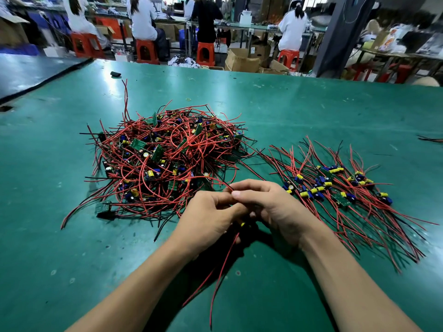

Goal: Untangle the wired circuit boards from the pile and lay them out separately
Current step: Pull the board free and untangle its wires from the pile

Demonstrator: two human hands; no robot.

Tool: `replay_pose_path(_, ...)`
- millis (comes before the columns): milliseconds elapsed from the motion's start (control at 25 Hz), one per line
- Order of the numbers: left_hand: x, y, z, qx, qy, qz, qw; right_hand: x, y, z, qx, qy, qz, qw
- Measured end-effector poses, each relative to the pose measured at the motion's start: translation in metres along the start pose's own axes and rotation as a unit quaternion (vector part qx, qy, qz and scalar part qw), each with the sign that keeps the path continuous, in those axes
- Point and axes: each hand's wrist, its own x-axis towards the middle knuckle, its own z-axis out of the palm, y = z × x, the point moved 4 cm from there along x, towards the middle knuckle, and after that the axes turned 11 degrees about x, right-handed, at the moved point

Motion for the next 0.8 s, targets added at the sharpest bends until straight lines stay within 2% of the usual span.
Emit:
replay_pose_path(80, 0.0, 0.0, 0.003, 0.0, -0.007, 0.008, 1.0, 0.001, 0.0, -0.002, 0.001, 0.022, -0.021, 1.0)
replay_pose_path(200, 0.003, -0.003, 0.001, -0.047, 0.017, -0.006, 0.999, 0.003, -0.006, -0.012, -0.013, 0.096, -0.077, 0.992)
replay_pose_path(320, 0.004, -0.003, -0.004, -0.117, 0.012, -0.018, 0.993, 0.004, -0.01, -0.019, 0.04, 0.121, -0.093, 0.987)
replay_pose_path(440, 0.004, -0.002, -0.003, -0.12, 0.009, -0.014, 0.993, 0.005, -0.008, -0.018, 0.026, 0.093, -0.091, 0.991)
replay_pose_path(600, 0.005, -0.004, -0.003, -0.111, 0.016, -0.009, 0.994, 0.002, 0.005, -0.008, 0.031, -0.039, 0.016, 0.999)
replay_pose_path(680, 0.006, -0.006, -0.003, -0.119, 0.004, -0.01, 0.993, 0.0, 0.007, -0.007, 0.037, -0.054, 0.033, 0.997)
replay_pose_path(800, 0.007, -0.008, -0.007, -0.128, -0.012, -0.017, 0.992, 0.003, 0.007, -0.008, 0.036, -0.036, 0.015, 0.999)
